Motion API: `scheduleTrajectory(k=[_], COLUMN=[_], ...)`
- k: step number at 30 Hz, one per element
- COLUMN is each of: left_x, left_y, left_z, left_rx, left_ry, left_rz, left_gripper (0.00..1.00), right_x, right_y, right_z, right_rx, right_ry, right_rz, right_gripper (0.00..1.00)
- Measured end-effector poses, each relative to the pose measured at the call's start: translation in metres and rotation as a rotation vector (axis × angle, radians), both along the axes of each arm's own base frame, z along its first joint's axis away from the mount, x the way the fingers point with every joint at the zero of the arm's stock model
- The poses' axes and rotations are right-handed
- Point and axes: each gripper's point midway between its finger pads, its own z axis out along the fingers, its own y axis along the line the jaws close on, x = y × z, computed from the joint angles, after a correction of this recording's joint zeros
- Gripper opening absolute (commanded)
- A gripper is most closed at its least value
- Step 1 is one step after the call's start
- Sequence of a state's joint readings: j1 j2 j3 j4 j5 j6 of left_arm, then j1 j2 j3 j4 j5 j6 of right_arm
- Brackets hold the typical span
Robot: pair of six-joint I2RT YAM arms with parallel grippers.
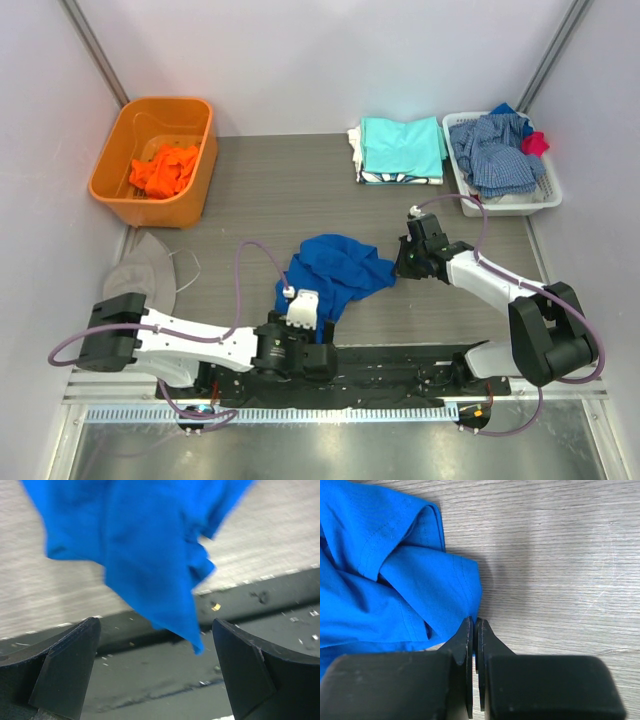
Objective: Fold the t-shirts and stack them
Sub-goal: Flatten the tshirt out
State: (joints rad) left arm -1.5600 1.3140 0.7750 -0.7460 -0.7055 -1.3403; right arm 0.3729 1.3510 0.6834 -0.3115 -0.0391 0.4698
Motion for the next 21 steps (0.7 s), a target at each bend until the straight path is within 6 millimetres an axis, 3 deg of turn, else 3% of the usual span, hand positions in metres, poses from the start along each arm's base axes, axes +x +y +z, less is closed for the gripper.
scheduleTrajectory(k=[9,15,21], left_x=[-0.020,-0.022,-0.023], left_y=[-0.031,-0.033,-0.034], left_z=[0.001,-0.008,-0.013], left_rx=[-0.025,0.008,0.023], left_ry=[0.010,0.009,0.011], left_rz=[-0.042,-0.042,-0.028], left_gripper=[1.00,0.98,0.90], right_x=[0.000,-0.001,-0.002], right_y=[0.000,0.000,0.000], right_z=[0.000,-0.001,-0.002], right_rx=[0.000,-0.001,-0.001], right_ry=[0.000,0.004,0.005], right_rz=[0.001,0.001,0.001], right_gripper=[0.01,0.01,0.01])
